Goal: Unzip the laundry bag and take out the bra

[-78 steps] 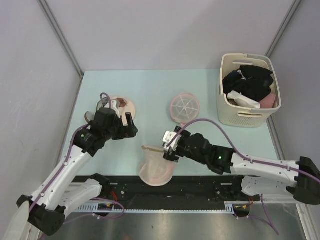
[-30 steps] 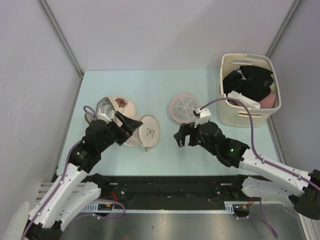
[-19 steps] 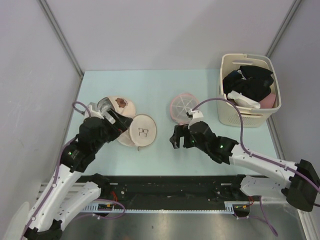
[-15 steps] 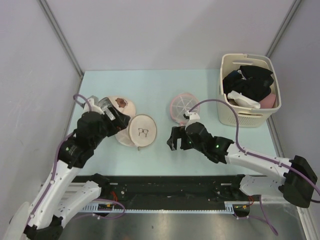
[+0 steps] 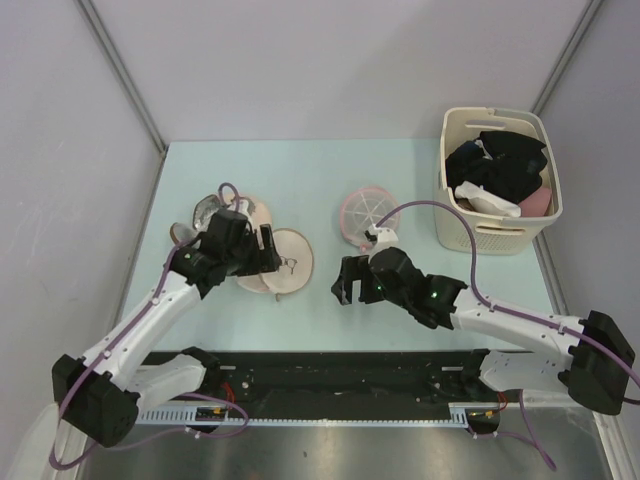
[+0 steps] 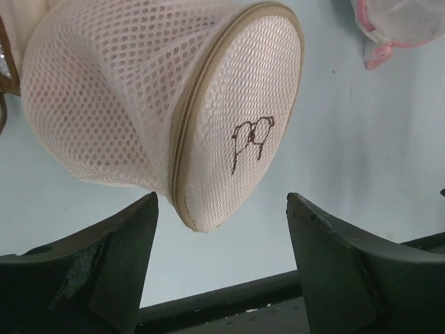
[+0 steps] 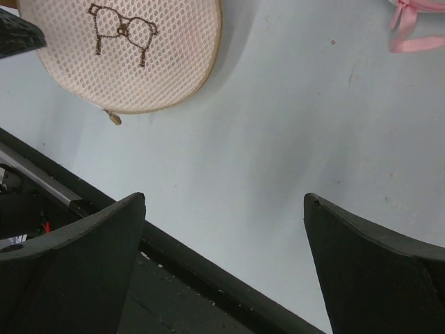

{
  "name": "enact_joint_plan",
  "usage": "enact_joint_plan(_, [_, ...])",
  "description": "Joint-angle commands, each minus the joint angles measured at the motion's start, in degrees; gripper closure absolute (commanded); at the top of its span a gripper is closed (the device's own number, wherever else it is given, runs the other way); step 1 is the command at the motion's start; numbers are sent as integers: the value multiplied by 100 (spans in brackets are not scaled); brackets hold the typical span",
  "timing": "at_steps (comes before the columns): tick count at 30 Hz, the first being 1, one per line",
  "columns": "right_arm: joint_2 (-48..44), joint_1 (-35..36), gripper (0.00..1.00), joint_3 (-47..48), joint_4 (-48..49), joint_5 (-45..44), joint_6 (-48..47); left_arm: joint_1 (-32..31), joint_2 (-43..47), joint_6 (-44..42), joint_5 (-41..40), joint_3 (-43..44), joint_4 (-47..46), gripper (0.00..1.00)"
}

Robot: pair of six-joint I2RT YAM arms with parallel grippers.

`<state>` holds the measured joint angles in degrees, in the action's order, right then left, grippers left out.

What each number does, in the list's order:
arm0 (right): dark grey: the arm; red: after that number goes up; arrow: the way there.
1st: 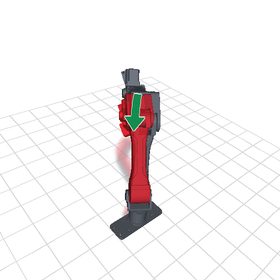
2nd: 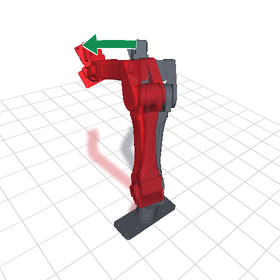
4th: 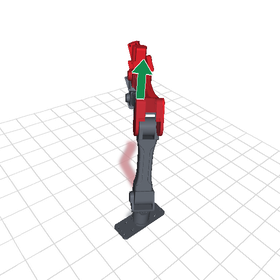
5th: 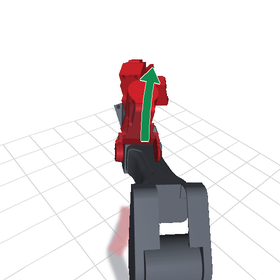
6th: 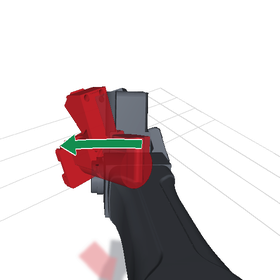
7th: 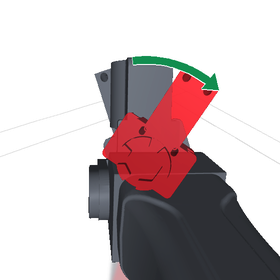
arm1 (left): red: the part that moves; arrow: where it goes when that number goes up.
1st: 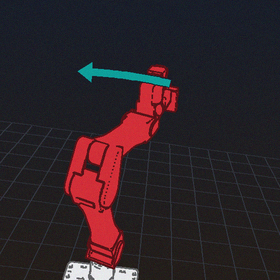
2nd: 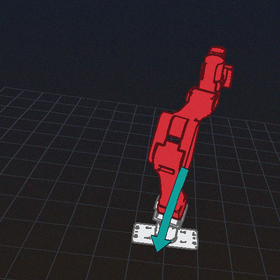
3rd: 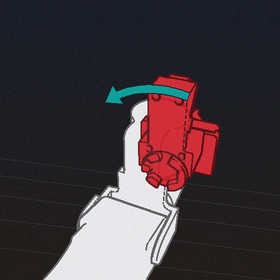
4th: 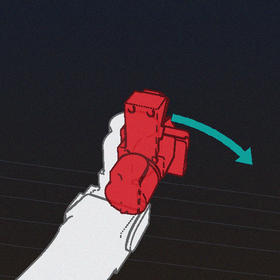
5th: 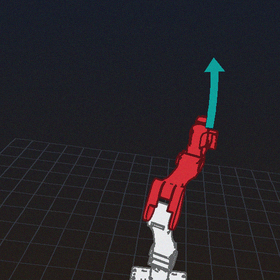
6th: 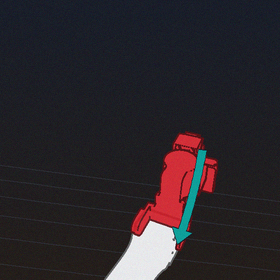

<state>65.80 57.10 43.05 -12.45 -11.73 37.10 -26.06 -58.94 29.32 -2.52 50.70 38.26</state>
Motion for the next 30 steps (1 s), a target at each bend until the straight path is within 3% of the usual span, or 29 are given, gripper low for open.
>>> enact_joint_plan(1, [-147, -15, 0, 204, 14, -155, 60, 40, -188, -199, 410, -261, -477, 21])
enact_joint_plan(4, [-42, 3, 0, 213, 93, -111, 69, 40, -285, 38, 794, -437, -959, 48])
enact_joint_plan(5, [-15, 11, 0, 204, 102, -163, 165, 40, -294, 230, 980, -464, -1239, 65])
enact_joint_plan(7, [-49, 12, 0, 204, 50, -338, 306, 40, -337, 450, 1472, -421, -1426, 84])
enact_joint_plan(8, [-93, 3, 0, 204, 23, -391, 306, 40, -312, 765, 1518, -359, -1401, 100])
enact_joint_plan(12, [-436, -58, 0, 204, -275, -795, 368, 101, 179, 1838, 1650, -148, -1383, 99])
enact_joint_plan(15, [-857, -102, 0, 160, -627, -1393, 421, 321, 740, 2586, 1642, -218, -1321, 93])
enact_joint_plan(18, [-1271, -208, 0, -15, -689, -1596, 386, 383, 1495, 3534, 904, -497, -830, 93])
enact_joint_plan(21, [-1500, -296, 0, -165, -610, -1552, 394, 383, 2557, 4738, 745, -1400, -942, 49])
enact_joint_plan(22, [-1526, -340, 0, -235, -592, -1491, 420, 383, 2789, 5045, 823, -1666, -1335, 20])
enact_joint_plan(24, [-1500, -349, 0, -262, -583, -1429, 464, 383, 3150, 5145, 937, -2149, -1584, 3])
enact_joint_plan(27, [-1386, -340, 0, -279, -522, -1306, 491, 383, 3371, 4803, 859, -2117, -1428, 0])
enact_joint_plan(30, [-1263, -331, 0, -288, -355, -1026, 395, 383, 3056, 4154, 894, -1680, -998, 0])
